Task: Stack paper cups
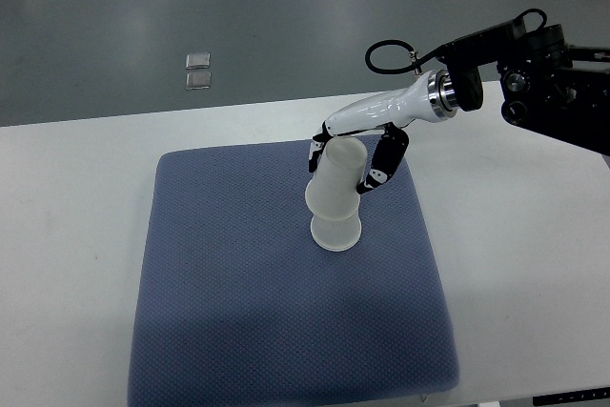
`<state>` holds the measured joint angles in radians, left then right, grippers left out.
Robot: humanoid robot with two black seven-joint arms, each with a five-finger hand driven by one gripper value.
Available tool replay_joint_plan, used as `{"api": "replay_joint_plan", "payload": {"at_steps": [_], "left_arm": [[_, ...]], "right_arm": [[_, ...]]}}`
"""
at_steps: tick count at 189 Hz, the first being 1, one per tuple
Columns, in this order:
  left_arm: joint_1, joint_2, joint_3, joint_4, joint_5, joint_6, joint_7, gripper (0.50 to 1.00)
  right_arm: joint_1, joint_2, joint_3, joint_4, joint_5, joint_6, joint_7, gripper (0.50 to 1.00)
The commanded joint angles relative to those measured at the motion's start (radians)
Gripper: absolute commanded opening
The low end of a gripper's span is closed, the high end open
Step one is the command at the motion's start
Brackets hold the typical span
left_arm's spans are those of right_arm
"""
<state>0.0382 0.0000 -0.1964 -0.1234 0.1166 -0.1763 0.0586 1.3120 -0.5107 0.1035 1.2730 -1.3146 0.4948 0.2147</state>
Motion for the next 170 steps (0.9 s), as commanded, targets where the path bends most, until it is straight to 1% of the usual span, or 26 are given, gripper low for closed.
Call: {"api": "replay_joint_plan", "payload": {"at_steps": [1,32,57,67,89,98,110,121,142,170], "left_arm": [[0.000,0.000,0.000,0.001,0.000,0.001,0.000,1.000],[0.000,0.000,0.000,0.001,0.000,0.000,0.000,1.000],[0.000,0.000,0.000,0.001,0.000,0.000,0.000,1.000],[0.000,0.000,0.000,0.001,0.000,0.000,0.000,1.000],[0.000,0.000,0.000,0.001,0.000,0.000,0.001,1.000],[0.000,0.000,0.000,0.001,0.000,0.000,0.000,1.000],[0.000,0.000,0.000,0.001,0.000,0.000,0.000,1.000],[0.000,0.000,0.000,-0.001,0.000,0.001,0.001,1.000],[0.000,0.000,0.000,0.001,0.000,0.000,0.001,1.000],[0.000,0.000,0.000,0.001,0.000,0.001,0.000,1.000]], "right_arm": [[-0.005,0.003,0.005,-0.004,0.002,-0.010,0.000,0.924],[-0.003,-0.003,0.016,-0.021,0.023,-0.010,0.002,0.924],[-0.011,-0.002,0.061,-0.084,0.123,0.007,0.000,0.921],[-0.033,-0.003,0.087,-0.126,0.192,0.015,0.000,0.921],[-0.068,0.003,0.116,-0.228,0.377,0.033,-0.012,0.921],[-0.071,0.006,0.120,-0.268,0.477,0.034,-0.034,0.921],[-0.086,0.015,0.122,-0.294,0.589,0.036,-0.061,0.921],[-0.117,0.027,0.125,-0.328,0.722,0.036,-0.098,0.921],[-0.135,0.052,0.125,-0.394,0.939,0.034,-0.143,0.921],[-0.160,0.093,0.125,-0.507,1.236,0.030,-0.153,0.921]]}}
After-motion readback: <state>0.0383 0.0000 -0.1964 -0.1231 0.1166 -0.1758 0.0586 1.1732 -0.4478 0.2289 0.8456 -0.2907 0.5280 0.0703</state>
